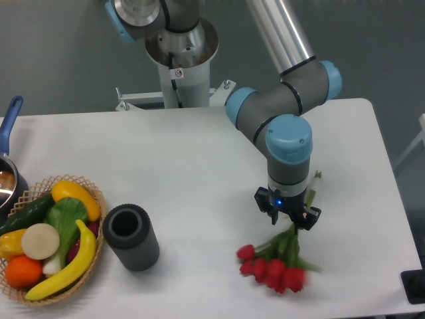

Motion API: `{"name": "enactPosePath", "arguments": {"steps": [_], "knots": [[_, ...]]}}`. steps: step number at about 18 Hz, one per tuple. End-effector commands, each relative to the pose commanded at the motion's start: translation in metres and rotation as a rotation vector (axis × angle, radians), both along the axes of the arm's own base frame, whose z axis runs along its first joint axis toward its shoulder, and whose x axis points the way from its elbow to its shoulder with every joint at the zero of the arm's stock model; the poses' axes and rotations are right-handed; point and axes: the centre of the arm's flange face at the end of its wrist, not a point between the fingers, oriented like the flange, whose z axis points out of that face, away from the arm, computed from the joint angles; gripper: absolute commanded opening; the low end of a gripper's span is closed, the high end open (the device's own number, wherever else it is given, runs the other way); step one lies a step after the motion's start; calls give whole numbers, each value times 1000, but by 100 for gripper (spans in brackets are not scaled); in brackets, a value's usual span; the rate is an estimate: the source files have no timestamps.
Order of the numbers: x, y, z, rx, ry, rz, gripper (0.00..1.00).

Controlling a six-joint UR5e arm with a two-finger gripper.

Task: Place the flowers on the table
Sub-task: 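Lower the red tulip bunch with the gripper onto the table surface, then open the gripper to release the tulip stems, then raise the open gripper up away from the tulips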

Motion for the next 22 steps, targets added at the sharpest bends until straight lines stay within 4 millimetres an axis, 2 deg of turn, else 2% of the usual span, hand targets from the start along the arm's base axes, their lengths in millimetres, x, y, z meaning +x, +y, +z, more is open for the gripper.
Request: {"name": "enactPosePath", "arguments": {"steps": [6, 10, 12, 17, 22], "knots": [[-2, -6, 2, 5, 2, 8, 100], [-9, -4, 12, 26, 19, 69, 100], [-25, -17, 17, 29, 28, 93, 100], [-62, -71, 28, 25, 52, 106, 100], [-73, -89, 26, 2, 54, 38, 100]]}}
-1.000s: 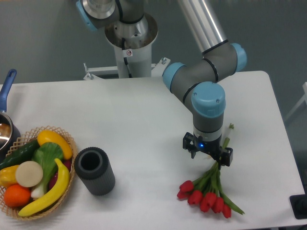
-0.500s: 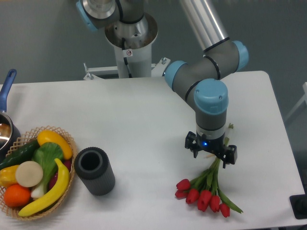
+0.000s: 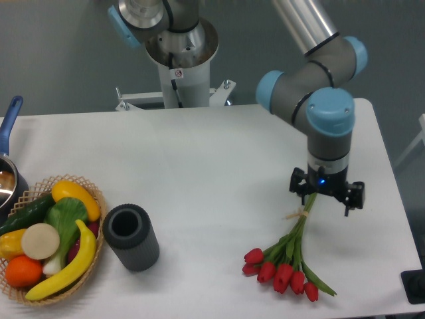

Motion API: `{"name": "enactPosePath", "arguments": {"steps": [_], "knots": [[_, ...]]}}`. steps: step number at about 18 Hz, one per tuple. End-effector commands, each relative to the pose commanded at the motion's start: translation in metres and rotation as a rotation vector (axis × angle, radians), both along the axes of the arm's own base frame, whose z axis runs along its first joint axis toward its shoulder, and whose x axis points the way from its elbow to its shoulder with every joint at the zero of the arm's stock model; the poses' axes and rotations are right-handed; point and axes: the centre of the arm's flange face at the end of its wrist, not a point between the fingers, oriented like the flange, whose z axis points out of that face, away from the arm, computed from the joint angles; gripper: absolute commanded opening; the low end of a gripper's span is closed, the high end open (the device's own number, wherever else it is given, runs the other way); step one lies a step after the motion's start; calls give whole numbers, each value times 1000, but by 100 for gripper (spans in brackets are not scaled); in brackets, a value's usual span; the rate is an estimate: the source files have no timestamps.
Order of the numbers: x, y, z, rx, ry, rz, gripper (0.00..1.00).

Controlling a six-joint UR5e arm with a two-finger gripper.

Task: Place the flowers on the table
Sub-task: 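Raise the open gripper up away from the tulips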

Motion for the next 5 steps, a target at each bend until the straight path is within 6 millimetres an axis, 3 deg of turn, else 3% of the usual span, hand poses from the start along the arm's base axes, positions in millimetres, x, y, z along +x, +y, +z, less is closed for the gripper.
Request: {"name": "enactPosePath", "arguments": {"steps": [5], "knots": [[-3, -16, -8, -14, -16, -4, 100]]}}
